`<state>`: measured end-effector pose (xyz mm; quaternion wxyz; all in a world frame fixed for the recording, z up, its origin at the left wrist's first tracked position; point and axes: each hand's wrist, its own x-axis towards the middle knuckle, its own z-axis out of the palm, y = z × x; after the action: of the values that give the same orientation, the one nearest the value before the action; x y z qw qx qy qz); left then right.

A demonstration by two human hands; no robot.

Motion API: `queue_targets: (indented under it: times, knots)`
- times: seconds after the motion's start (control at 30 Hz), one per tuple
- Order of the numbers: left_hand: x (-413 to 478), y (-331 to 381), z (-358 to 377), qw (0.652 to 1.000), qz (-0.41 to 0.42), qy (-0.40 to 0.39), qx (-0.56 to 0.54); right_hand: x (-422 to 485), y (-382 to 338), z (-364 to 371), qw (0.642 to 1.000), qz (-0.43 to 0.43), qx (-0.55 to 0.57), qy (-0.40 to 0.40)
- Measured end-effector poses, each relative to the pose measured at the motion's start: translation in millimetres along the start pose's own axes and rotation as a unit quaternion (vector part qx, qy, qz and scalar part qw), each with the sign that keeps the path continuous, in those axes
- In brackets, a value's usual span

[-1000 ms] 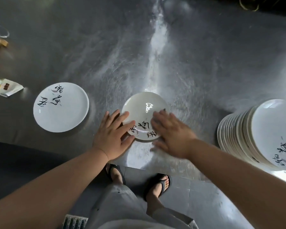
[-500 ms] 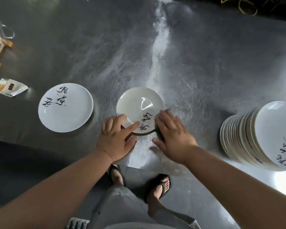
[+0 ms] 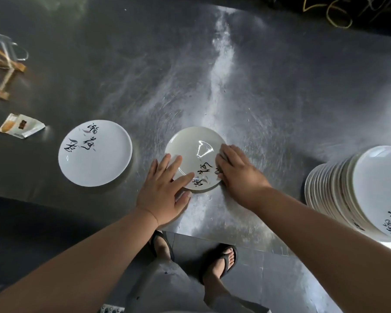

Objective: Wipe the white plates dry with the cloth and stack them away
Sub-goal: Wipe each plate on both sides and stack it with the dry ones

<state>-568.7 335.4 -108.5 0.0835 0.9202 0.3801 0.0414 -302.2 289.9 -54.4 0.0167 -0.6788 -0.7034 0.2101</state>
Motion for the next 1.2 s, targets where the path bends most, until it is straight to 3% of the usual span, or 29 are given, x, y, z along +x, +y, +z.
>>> queue_targets:
  times: [0.13, 0.2, 0.27, 0.37, 0.43, 0.5, 0.57, 0.63, 0.7, 0.8, 0.83, 0.97, 1.07, 1.2]
  knots:
    - [-0.3, 3.2, -6.3, 0.999, -0.014, -0.024, -0.021, -42.0, -9.0, 4.5, 0.997, -0.071, -0.028, 0.000]
    - [-0.7, 4.0, -12.6, 0.998, -0.033, -0.040, -0.031, -57.3, -9.5, -4.1, 0.998, -0.060, 0.012, -0.008]
    - [5.3, 8.5, -26.0, 0.994, -0.064, -0.037, -0.076, -58.4, -14.9, -24.0, 0.991, 0.061, 0.120, -0.021]
    - [26.0, 21.0, -61.1, 0.969, -0.202, 0.042, -0.136, -35.9, -20.0, -54.4, 0.924, 0.275, 0.264, -0.040]
    - [47.6, 16.0, -79.8, 0.904, -0.364, 0.059, -0.214, -15.4, -16.9, -62.6, 0.889, 0.327, 0.316, -0.059]
    - [72.0, 7.1, -95.4, 0.837, -0.461, -0.050, -0.290, 5.0, -13.3, -63.2, 0.873, 0.326, 0.347, -0.102]
    - [86.4, 2.4, -102.9, 0.773, -0.509, -0.137, -0.354, 16.2, -13.7, -61.1, 0.846, 0.329, 0.397, -0.139]
    - [92.8, 2.5, -107.1, 0.691, -0.560, -0.140, -0.435, 21.0, -17.5, -63.1, 0.831, 0.340, 0.415, -0.145]
    - [91.6, -0.9, -111.6, 0.653, -0.572, -0.140, -0.476, 18.9, -22.0, -66.8, 0.823, 0.341, 0.430, -0.145]
    - [90.6, -8.3, -122.4, 0.591, -0.573, -0.122, -0.554, 10.4, -22.3, -68.1, 0.761, 0.367, 0.527, -0.095]
    - [89.6, -8.3, -128.5, 0.565, -0.573, -0.114, -0.583, 7.1, -20.5, -66.5, 0.757, 0.359, 0.542, -0.066]
    - [77.9, 1.1, -144.2, 0.507, -0.542, -0.075, -0.666, -16.7, -22.9, -73.2, 0.768, 0.333, 0.547, 0.035]
    - [61.9, 1.1, -133.7, 0.481, -0.519, -0.057, -0.705, -40.3, -24.0, -76.5, 0.796, 0.315, 0.515, 0.043]
    - [40.8, 4.3, -124.2, 0.523, -0.477, -0.107, -0.699, -52.7, -20.7, -72.9, 0.850, 0.338, 0.403, -0.006]
